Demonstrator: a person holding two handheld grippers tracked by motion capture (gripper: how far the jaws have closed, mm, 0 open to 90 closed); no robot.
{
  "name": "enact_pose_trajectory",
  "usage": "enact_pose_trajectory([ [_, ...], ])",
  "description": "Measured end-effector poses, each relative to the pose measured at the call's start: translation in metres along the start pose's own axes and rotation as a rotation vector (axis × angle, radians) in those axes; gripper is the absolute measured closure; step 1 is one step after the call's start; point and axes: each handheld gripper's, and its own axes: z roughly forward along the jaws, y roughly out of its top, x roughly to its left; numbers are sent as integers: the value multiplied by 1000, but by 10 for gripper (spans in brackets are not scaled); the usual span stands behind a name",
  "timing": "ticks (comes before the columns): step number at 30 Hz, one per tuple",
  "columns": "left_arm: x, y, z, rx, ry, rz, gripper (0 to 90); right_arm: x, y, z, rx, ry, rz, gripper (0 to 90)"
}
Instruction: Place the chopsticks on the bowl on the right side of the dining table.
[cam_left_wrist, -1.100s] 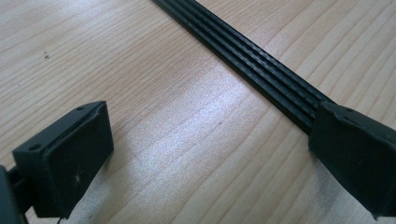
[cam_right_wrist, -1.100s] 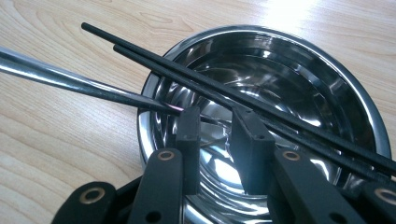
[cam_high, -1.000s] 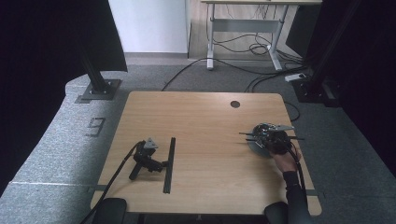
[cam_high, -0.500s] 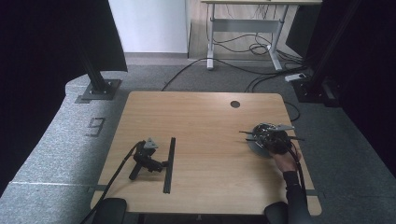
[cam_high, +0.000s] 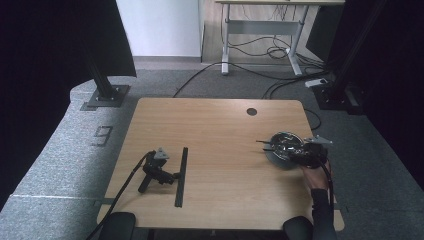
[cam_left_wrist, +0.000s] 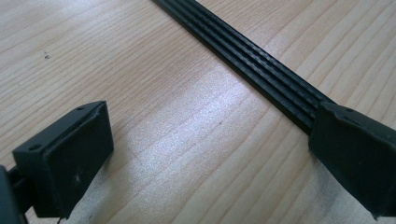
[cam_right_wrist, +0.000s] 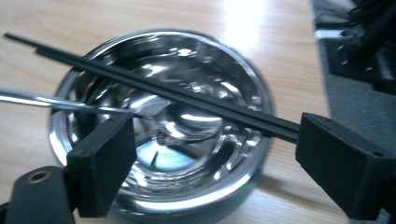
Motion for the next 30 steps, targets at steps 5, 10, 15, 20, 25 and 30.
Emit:
enact_pose_trajectory([
  [5,0,0,0,0,0,0,0,-9,-8,-1,-11,-63,26,0],
  [10,0,0,0,0,0,1,0,-16,-13,1,-31,-87,56,0],
  [15,0,0,0,0,0,1,0,-24,-20,6,-29,-124,65,0],
  [20,0,0,0,0,0,1,0,-32,-24,6,-53,-122,94,0],
  [25,0,0,0,0,0,1,0,-36,-25,8,-62,-110,114,0],
  [30,0,0,0,0,0,1,0,-40,-26,9,-69,-104,125,0],
])
